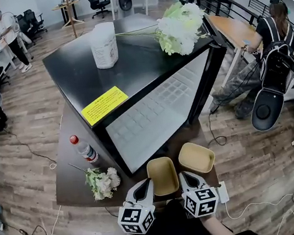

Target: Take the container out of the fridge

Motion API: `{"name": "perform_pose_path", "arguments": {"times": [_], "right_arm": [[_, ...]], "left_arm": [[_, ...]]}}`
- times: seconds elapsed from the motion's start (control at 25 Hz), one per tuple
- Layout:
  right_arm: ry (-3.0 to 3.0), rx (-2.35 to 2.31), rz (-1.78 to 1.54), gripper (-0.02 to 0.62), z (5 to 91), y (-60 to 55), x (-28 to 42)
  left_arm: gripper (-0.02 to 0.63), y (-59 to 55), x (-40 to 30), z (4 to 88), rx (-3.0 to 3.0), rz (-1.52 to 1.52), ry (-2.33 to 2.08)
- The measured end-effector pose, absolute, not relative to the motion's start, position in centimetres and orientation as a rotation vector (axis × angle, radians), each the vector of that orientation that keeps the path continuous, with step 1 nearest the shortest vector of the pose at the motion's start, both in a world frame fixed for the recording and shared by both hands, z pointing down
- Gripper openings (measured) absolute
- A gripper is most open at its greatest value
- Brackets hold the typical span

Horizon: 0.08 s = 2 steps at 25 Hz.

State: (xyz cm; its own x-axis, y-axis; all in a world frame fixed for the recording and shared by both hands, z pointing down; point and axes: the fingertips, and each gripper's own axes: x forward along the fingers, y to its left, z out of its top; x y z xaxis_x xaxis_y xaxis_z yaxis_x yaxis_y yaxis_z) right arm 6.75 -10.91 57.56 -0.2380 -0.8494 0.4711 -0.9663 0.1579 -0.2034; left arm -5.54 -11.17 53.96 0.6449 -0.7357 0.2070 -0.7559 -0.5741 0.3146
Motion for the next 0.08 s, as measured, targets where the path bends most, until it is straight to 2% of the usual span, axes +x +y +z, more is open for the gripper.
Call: {"name": "perform_pose_path", "arguments": {"times": [0.08], "right_arm": [[-2.183, 1.764, 0.689, 0.008, 57.67, -10.95, 6.78]], "left_arm": [[0.008, -11.25, -5.58, 54.0, 2.491, 0.075, -1.182]]}}
